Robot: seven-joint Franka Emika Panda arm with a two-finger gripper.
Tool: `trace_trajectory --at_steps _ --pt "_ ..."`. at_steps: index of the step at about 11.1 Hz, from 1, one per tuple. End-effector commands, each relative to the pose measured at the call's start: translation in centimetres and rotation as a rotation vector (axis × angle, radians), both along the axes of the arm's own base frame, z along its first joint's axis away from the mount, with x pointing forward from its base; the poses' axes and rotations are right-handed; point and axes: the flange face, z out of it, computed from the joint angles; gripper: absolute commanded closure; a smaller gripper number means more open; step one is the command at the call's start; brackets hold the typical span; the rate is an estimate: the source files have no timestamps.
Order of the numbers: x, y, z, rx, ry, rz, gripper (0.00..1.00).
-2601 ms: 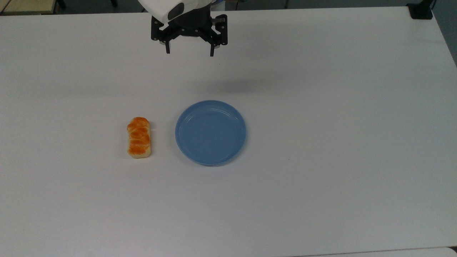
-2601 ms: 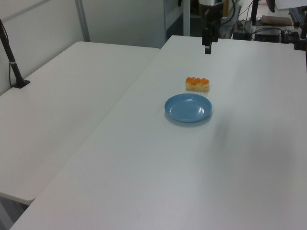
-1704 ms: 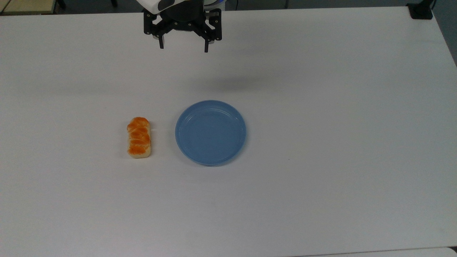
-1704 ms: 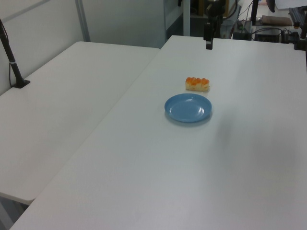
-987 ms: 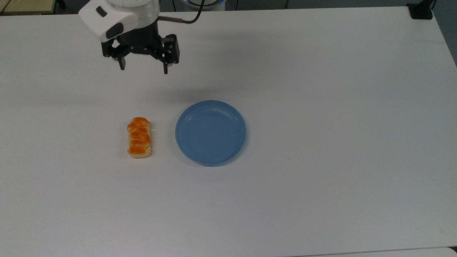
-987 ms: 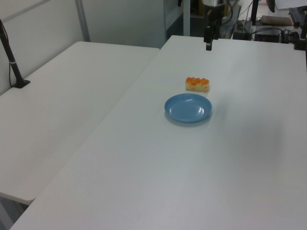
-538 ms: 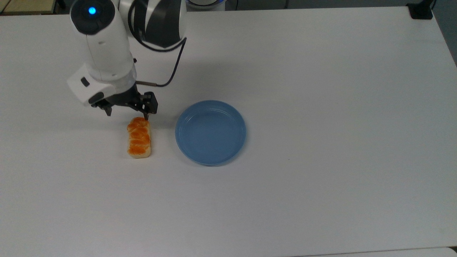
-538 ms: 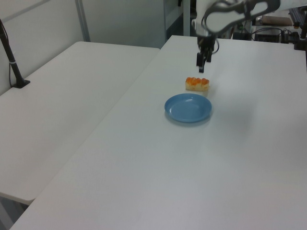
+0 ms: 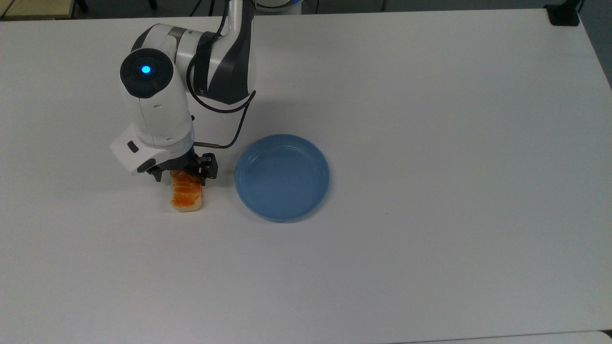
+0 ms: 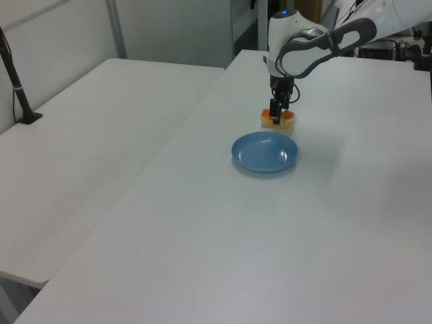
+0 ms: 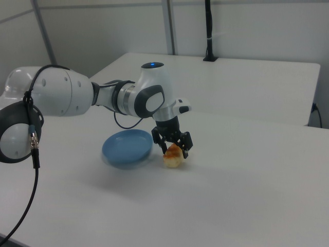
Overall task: Put the bread on a plate
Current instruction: 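Close the gripper around the bread roll, then carry the bread roll over the blue plate and lower it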
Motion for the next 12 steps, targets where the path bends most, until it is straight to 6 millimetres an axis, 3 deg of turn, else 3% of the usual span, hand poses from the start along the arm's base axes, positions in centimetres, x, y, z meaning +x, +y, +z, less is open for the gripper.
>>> trace_trajectory --at_steps 1,2,4,5,6,8,9,10,12 --pt "0.3 0.3 0.4 0.019 -0.024 0.001 0.49" --pt "0.3 0.3 0.4 0.019 -0.029 0.001 0.56" --pt "0.4 0.8 0.9 0.024 -0.038 0.002 0.59" --pt "0.4 1.1 2.2 0.025 -0.047 0.008 0.59" --pt "0.1 1.7 4.9 0.026 -0.074 0.017 0.59" --pt "-0.7 6.1 7.5 0.054 -0.014 0.041 0.58" --pt "-1.0 9.4 7.7 0.066 -0.006 0.049 0.58" --pt "-1.3 12.2 7.7 0.070 -0.002 0.055 0.58" --pt "-1.6 18.1 5.5 0.063 0.012 0.092 0.58"
